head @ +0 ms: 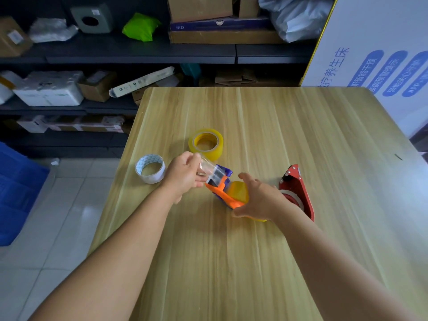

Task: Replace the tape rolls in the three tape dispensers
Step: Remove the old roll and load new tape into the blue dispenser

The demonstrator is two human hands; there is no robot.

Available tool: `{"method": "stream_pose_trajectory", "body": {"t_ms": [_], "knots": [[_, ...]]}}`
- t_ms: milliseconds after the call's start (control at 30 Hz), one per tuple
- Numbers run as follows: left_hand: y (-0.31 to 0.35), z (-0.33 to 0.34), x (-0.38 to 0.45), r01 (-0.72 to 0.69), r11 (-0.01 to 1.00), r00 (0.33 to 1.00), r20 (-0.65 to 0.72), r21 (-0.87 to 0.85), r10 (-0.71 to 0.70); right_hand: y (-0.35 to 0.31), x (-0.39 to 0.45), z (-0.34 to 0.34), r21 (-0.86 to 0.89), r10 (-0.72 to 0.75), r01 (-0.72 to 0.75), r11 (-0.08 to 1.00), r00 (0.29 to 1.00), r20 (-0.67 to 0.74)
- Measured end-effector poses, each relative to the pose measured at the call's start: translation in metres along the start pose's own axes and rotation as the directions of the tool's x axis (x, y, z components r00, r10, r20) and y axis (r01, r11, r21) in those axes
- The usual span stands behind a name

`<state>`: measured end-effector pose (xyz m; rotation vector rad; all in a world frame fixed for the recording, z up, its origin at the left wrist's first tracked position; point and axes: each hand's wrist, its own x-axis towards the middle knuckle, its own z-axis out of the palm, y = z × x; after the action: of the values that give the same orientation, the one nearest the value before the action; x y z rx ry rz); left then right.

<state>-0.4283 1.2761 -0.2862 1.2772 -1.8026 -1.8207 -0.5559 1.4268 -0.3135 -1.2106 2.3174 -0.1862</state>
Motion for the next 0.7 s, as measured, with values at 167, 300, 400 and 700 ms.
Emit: {"method": "stream_pose_trajectory", "body": {"t_ms": [167,300,400,700], "knots": [[0.014,0.004,-0.011,-0.061,0.997,0.992,0.114,0.053,0.055,-0.010,0.008,0.011,-0.156,-0.049,0.023,0.988,0.985,-0.165],[0.017,0.007,-0.016,-0.058,0.994,0.993,0.109,0.096,0.048,-0.011,0.005,0.022,-0.077,0.027,-0.050,0.996,0.961,-0.274],[0.016,0.011,-0.018,-0.059,0.993,0.994,0.093,0.107,0.049,-0.013,0.000,0.029,0.059,0.046,-0.022,0.998,0.891,-0.451],[0.026,0.019,-0.028,-0.161,0.948,0.985,0.108,0.274,0.136,-0.017,0.002,0.028,0.105,-0.006,0.052,0.993,0.919,-0.393]]}}
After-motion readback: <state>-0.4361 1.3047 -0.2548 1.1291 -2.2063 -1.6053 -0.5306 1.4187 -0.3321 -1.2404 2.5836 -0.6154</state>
